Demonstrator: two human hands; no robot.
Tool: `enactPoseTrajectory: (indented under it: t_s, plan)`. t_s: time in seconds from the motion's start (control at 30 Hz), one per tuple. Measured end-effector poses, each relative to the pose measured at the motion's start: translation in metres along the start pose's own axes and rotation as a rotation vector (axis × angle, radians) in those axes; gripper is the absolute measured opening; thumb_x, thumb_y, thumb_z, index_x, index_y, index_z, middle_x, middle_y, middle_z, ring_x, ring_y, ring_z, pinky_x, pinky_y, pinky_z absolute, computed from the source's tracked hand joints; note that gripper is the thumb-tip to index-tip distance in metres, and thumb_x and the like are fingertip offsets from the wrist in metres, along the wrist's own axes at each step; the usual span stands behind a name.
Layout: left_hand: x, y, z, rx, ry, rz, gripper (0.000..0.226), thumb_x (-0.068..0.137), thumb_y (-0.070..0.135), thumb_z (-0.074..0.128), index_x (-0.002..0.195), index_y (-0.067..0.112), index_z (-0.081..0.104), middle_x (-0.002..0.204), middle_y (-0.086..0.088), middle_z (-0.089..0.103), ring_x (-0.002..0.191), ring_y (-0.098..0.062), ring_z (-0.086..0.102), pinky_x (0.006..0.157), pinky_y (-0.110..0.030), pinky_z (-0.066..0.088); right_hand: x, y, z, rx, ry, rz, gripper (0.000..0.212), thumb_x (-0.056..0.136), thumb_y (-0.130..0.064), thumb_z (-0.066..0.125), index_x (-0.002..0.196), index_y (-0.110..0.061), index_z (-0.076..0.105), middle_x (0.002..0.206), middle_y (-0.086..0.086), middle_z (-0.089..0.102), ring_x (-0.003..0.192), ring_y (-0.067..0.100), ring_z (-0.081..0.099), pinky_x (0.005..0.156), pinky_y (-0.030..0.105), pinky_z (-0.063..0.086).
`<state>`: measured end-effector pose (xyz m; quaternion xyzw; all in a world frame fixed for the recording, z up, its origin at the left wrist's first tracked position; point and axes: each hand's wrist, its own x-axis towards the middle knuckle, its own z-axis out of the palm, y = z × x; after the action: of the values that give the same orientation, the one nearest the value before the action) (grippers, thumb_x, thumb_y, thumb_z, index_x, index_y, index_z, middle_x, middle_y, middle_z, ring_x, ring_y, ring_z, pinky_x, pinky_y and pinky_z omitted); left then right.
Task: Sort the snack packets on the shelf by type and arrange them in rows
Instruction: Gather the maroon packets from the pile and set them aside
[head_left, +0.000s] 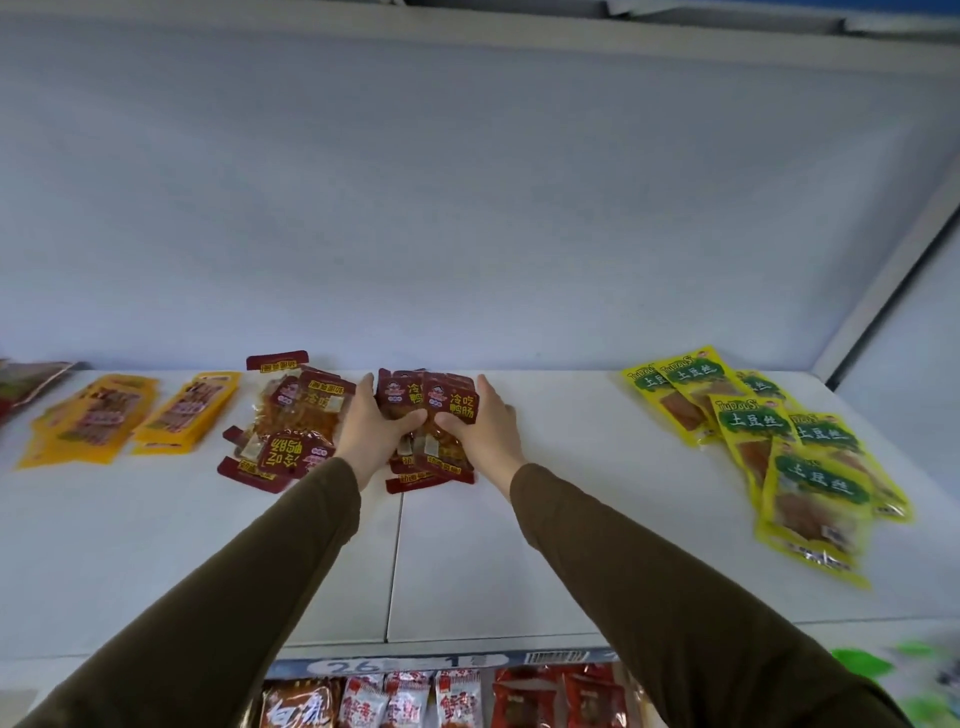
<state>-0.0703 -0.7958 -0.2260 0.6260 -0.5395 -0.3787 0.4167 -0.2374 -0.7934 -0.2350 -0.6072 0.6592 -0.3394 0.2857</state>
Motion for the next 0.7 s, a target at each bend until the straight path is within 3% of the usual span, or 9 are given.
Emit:
enactPoseTrajectory:
  t_s: [0.13, 0.23, 0.4, 0.57, 0.7]
  plan:
    - [-0.004, 0.0, 0.001, 0.001, -0.001, 0.006, 0.092, 0.083, 0.035, 0.08, 0.154, 0.022, 0.024, 0.116, 0.01, 0.055, 0.101, -0.009, 0.059, 0.057, -0.009, 0.048, -0.004, 0.008, 0.001, -0.068, 0.007, -0.035, 0.084, 0.09, -0.058, 0.067, 0.155, -0.021, 0.029, 0.146, 0.004, 0.051, 0.136, 0.028, 0.045, 0.111, 0.049, 0.045]
    - [-0.004, 0.001, 0.002, 0.015, 0.01, 0.008, 0.094, 0.082, 0.037, 0.081, 0.155, 0.024, 0.023, 0.116, 0.011, 0.052, 0.107, -0.012, 0.059, 0.065, -0.014, 0.051, -0.005, 0.008, 0.0, -0.036, -0.002, -0.035, 0.085, 0.091, -0.059, 0.064, 0.157, -0.02, 0.027, 0.148, 0.004, 0.049, 0.138, 0.028, 0.043, 0.113, 0.048, 0.043]
    - [-0.006, 0.004, 0.001, 0.056, 0.019, 0.022, 0.093, 0.082, 0.039, 0.081, 0.154, 0.027, 0.024, 0.135, 0.003, 0.053, 0.122, -0.022, 0.059, 0.094, -0.043, 0.058, -0.006, 0.007, -0.002, -0.018, -0.011, -0.043, 0.082, 0.091, -0.059, 0.065, 0.156, -0.022, 0.031, 0.148, 0.002, 0.05, 0.138, 0.027, 0.042, 0.114, 0.05, 0.042]
    - [-0.013, 0.015, 0.003, 0.219, 0.032, 0.099, 0.089, 0.084, 0.046, 0.078, 0.154, 0.028, 0.026, 0.151, -0.005, 0.043, 0.134, -0.027, 0.049, 0.104, -0.049, 0.052, -0.01, 0.008, -0.011, -0.04, 0.027, -0.089, 0.073, 0.092, -0.057, 0.065, 0.149, -0.021, 0.039, 0.144, 0.002, 0.054, 0.136, 0.027, 0.046, 0.111, 0.048, 0.045]
    - [-0.021, 0.032, 0.013, 0.315, 0.022, 0.225, 0.08, 0.091, 0.043, 0.072, 0.156, 0.03, 0.028, 0.164, -0.002, 0.03, 0.147, -0.027, 0.033, 0.116, -0.053, 0.039, -0.016, 0.009, -0.032, -0.12, 0.067, -0.119, 0.077, 0.096, -0.053, 0.062, 0.157, -0.018, 0.031, 0.162, 0.005, 0.037, 0.149, 0.03, 0.029, 0.117, 0.05, 0.033]
